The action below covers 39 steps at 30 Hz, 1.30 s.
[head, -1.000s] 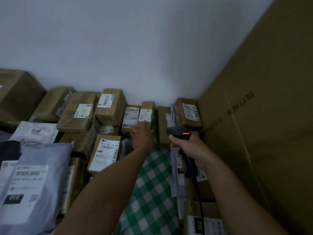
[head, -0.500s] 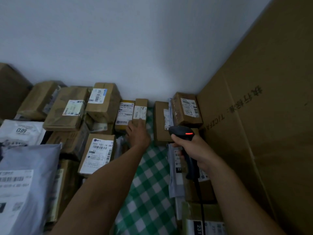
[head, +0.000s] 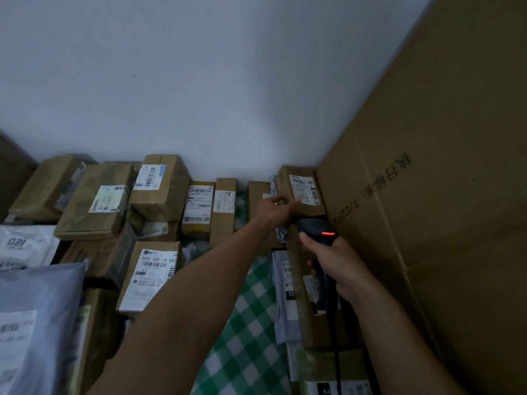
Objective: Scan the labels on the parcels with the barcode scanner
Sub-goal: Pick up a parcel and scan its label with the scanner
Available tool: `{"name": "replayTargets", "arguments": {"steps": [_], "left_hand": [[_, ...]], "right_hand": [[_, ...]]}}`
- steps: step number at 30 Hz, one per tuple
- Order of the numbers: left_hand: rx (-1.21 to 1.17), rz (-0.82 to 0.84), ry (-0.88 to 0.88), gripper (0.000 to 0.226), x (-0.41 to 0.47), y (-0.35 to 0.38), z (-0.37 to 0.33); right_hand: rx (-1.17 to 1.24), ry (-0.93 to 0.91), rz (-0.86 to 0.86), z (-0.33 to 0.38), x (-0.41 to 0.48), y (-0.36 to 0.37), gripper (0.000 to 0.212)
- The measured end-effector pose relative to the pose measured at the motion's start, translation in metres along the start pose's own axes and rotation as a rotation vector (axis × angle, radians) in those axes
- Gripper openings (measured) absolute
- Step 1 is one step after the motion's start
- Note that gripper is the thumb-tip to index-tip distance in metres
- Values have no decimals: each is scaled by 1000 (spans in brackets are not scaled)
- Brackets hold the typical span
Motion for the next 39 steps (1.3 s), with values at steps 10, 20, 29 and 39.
{"name": "replayTargets", "arguments": {"steps": [10, 20, 29, 39], "left_hand": [[-141, -1, -100, 31, 1, -5, 8], [-165, -203, 212, 47, -76, -59, 21], [-35, -383, 450, 48, -169, -97, 41], [-27, -453, 476, 48, -232, -98, 63]], "right_hand": [[50, -16, -16, 7, -9, -5, 14], [54, -102, 30, 32, -47, 4, 24], [-6, -229, 163, 77, -115, 28, 21], [-54, -316, 212, 97, -173, 45, 19]]}}
Point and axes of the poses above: each hand's wrist, its own x-axis towards the middle knuckle, its own y-axis out of the palm, z = x × y, the point moved 4 cm from there along x, towards the middle knuckle, and after that the axes turned 12 degrees about -y, right-handed, at the moved point
